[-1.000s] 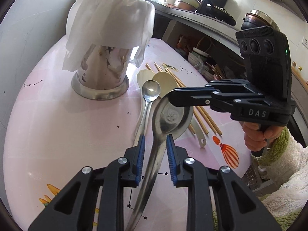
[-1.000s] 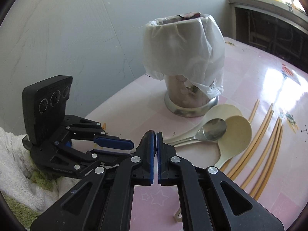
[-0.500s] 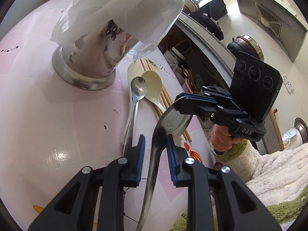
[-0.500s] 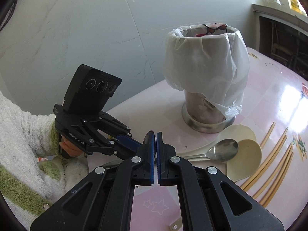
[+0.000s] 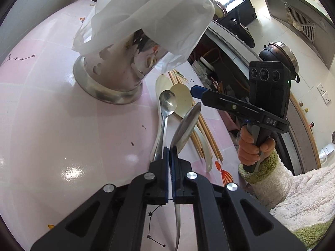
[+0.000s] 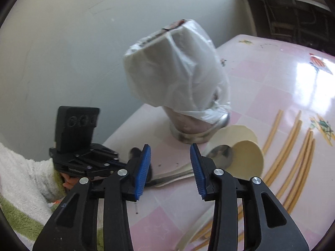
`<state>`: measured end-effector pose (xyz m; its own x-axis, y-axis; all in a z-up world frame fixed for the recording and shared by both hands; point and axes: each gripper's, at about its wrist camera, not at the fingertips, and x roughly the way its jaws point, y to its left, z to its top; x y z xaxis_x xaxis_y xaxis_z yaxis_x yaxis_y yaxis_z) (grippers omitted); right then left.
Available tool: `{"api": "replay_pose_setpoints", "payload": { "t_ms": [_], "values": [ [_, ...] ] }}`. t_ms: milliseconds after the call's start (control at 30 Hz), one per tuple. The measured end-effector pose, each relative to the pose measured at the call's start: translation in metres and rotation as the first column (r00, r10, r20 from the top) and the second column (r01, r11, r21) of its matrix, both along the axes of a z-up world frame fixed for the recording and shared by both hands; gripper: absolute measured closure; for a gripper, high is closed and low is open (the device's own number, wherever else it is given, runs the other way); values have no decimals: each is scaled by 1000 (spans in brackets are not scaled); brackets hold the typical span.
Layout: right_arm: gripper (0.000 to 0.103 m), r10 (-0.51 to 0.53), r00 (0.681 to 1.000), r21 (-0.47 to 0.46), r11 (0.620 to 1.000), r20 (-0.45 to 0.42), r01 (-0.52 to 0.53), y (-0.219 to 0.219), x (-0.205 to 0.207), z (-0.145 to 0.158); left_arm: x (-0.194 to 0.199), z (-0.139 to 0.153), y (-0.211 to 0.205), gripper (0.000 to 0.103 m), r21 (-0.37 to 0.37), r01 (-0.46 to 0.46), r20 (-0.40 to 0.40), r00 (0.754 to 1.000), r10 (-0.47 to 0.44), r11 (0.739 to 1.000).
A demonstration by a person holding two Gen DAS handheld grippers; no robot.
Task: Organize utensils
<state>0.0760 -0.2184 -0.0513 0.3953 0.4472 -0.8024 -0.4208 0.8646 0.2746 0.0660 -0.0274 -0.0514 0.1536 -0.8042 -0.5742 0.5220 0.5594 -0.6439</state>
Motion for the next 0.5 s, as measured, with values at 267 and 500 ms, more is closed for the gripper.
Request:
{"api": "replay_pose_setpoints", "payload": {
  "t_ms": [267,500],
  "values": [
    [64,-189,978,-130,976,-88,177,-16,28,-31,-6,8,7,102,49,-76,57,996,73,996],
    [68,-182,978,-142,976,-105,166,-9,37,-31,-10,12,20,102,38,-119,67,991,116,992]
  ]
}}
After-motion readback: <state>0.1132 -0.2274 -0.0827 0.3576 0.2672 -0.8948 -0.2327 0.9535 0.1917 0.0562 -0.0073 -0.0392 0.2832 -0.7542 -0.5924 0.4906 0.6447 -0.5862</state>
